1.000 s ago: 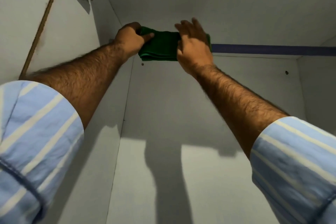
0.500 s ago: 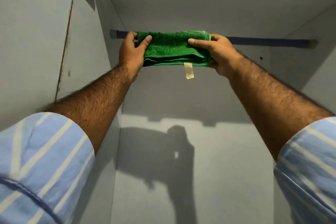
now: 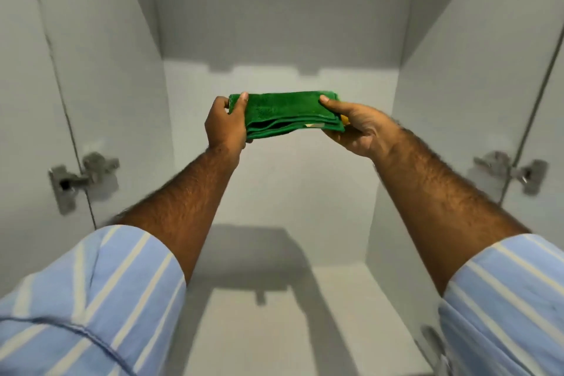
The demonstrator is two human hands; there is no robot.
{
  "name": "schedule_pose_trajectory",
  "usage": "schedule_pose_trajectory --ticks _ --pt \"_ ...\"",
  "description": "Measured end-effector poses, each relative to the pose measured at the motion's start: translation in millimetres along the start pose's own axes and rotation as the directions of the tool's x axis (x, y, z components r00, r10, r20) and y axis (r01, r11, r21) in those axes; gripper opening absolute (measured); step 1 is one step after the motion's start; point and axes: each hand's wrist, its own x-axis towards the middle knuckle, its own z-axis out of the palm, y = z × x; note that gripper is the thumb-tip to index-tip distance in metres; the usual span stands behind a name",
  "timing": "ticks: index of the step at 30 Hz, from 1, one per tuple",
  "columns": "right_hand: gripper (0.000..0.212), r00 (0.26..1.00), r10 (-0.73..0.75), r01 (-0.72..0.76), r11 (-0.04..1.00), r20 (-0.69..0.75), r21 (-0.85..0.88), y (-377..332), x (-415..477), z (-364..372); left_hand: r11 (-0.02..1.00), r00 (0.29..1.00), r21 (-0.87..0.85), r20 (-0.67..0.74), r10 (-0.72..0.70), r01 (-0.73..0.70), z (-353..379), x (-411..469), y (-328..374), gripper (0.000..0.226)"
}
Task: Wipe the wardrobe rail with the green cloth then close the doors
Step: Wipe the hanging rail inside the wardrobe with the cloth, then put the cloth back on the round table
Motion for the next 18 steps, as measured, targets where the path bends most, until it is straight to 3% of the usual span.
schedule_pose_trajectory --ticks 5,9,11,14,18 --pt "0.011 0.969 0.164 -0.18 0.981 -0.185 -0.076 114 -37 -90 0.972 0.957 0.093 0.18 -0.229 0.215 5 -104 -108 0.033" --pt "0.013 0.888 0.266 -0.301 0.953 -0.376 -0.036 216 -79 -168 0.874 0.793 0.193 0.367 -0.486 0.446 12 -193 -193 0.017" --pt "0.004 0.837 0.332 -0.359 0.933 -0.434 0.021 263 -106 -204 0.835 0.723 0.246 0.417 -0.55 0.493 15 -237 -229 0.016" --pt "0.008 0.733 0.443 -0.44 0.887 -0.517 0.136 332 -156 -257 0.796 0.67 0.327 0.43 -0.606 0.51 23 -309 -282 0.016" --pt "0.041 0.591 0.564 -0.519 0.813 -0.577 0.263 419 -233 -310 0.741 0.619 0.423 0.41 -0.669 0.521 22 -416 -349 0.018"
